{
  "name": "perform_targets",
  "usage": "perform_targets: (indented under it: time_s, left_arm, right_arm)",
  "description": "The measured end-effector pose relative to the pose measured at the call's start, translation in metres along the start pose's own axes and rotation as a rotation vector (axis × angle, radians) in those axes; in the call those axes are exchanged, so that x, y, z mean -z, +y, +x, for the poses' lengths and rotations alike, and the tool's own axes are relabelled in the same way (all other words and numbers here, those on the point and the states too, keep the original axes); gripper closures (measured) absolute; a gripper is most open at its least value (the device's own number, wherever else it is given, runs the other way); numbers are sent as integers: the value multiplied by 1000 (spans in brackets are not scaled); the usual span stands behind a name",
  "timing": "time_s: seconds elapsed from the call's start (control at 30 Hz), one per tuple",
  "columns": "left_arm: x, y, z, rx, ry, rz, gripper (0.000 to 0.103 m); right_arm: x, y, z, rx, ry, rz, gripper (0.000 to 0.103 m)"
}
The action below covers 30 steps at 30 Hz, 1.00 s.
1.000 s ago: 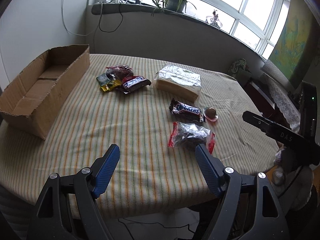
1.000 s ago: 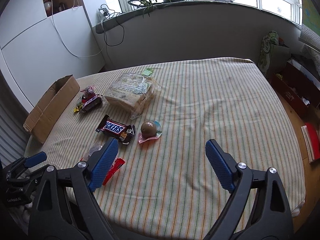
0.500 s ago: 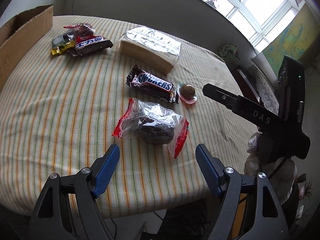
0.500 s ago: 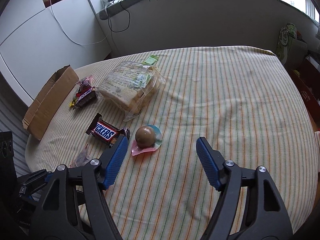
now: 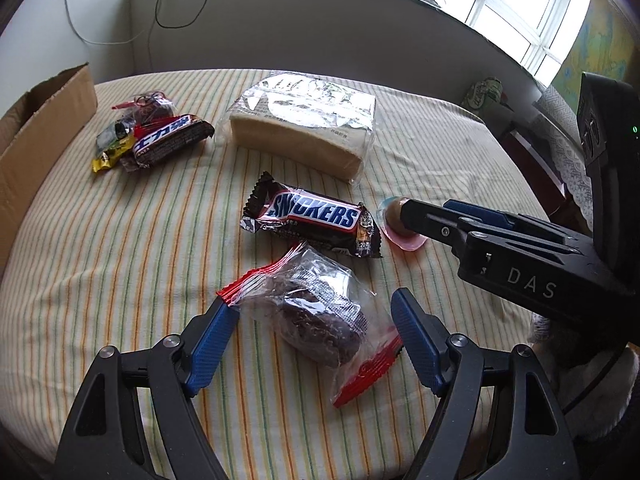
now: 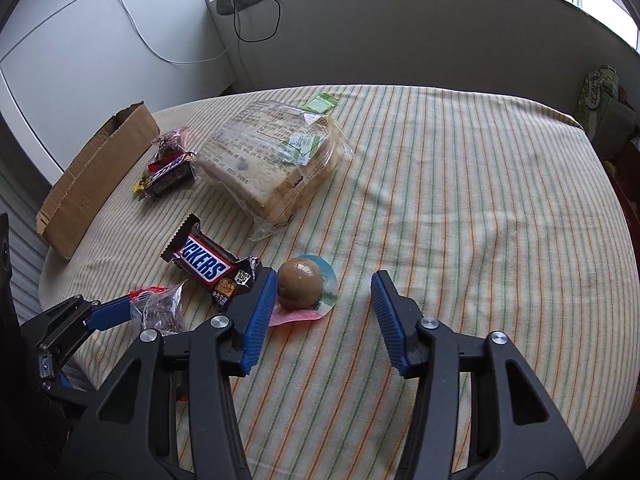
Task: Organize snacks
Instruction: 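Grasp the cookie bag with the left tool while the right tool grasps the chocolate egg, then carry the cookie bag and egg into the cardboard box and release both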
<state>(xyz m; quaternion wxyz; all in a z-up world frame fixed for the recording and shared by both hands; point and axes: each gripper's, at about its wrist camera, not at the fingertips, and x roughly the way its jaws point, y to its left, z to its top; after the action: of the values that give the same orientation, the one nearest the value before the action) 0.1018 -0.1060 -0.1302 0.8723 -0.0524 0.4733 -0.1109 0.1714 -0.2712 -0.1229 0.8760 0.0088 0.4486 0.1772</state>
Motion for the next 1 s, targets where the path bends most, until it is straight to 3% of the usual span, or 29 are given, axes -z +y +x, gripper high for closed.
perform_targets:
  time_s: [0.1,0.27,0.33,0.6,0.63,1.0]
  left_arm:
    - [0,-1,5,-45,-14,39,25]
    - [0,3,6,-77,-39,73,39]
    - [1,7,4,-86,-46,81,45]
    - [1,10,4,-68,-63,83,49]
    - [0,8,6,-62,-63,78,49]
    - [4,27,-5,-31,-56,14,60]
  right_arm:
    - [-1,6,-1,18,-6,-28,55]
    - [-1,11,-4,13,-15,-43,57]
    - [-1,14,-3,20,-10,-57,65]
    - [0,22,10,52,21,-102,70]
    - [-1,21,9,44,20,-101,77]
    - [5,18,-6,59,-5,-72,77]
